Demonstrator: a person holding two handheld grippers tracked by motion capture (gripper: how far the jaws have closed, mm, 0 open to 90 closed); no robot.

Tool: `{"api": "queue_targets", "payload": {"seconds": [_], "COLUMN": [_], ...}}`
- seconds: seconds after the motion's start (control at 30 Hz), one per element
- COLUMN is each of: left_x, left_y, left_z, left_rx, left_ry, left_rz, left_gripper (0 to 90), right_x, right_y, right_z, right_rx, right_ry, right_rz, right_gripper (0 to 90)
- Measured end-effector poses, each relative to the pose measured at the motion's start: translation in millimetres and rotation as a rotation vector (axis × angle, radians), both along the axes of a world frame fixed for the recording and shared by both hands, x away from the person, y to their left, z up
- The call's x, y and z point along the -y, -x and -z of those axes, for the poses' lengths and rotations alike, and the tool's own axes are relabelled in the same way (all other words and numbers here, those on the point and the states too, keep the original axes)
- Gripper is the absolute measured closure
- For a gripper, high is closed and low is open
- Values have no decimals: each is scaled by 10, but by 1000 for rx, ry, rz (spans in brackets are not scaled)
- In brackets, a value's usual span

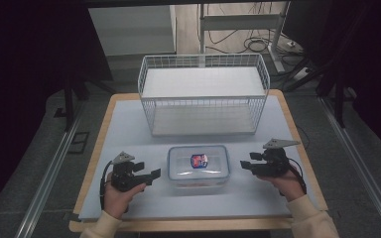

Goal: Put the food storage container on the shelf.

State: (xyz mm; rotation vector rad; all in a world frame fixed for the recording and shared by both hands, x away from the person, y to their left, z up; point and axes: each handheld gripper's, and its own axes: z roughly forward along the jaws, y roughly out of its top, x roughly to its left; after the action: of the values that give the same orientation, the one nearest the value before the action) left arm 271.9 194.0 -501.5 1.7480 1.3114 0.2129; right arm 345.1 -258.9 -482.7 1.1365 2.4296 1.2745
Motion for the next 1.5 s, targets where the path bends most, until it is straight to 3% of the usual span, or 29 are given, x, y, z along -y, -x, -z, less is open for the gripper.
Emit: {"api": "queue_targets", "payload": {"seconds": [0.1,0.4,0.6,0.63,0.67,0.87,0.97,1.07,1.1,1.27,1.33,1.5], "left_x": [3,76,194,238,268,373,392,403,419,403,386,379], "left_y": [-64,-202,-302,-342,-358,-381,-395,-408,-423,-441,-439,-440], "left_z": [-51,-139,-36,5,19,62,142,177,213,234,227,222], "left_rx": [-10,-8,-77,-109,-120,-149,-192,-213,-239,-248,-242,-241], "left_ry": [51,114,160,206,218,218,257,265,285,299,303,305], "left_rz": [0,42,79,89,98,129,131,143,153,145,140,138], "left_gripper": [190,185,183,183,184,183,185,188,191,221,276,284], "right_x": [16,65,54,46,43,58,61,55,44,9,-13,-105], "right_y": [13,91,73,76,78,84,78,81,82,85,78,24], "right_z": [7,-6,9,12,13,2,10,11,14,11,7,-21], "right_rx": [-22,-17,-36,-37,-36,-31,-30,-32,-31,-40,-47,-112], "right_ry": [-26,-43,-68,-62,-61,-57,-54,-51,-47,-53,-70,-159], "right_rz": [-9,15,14,11,11,16,19,17,13,0,-5,-28], "right_gripper": [320,288,287,286,286,284,283,283,283,277,272,220]}}
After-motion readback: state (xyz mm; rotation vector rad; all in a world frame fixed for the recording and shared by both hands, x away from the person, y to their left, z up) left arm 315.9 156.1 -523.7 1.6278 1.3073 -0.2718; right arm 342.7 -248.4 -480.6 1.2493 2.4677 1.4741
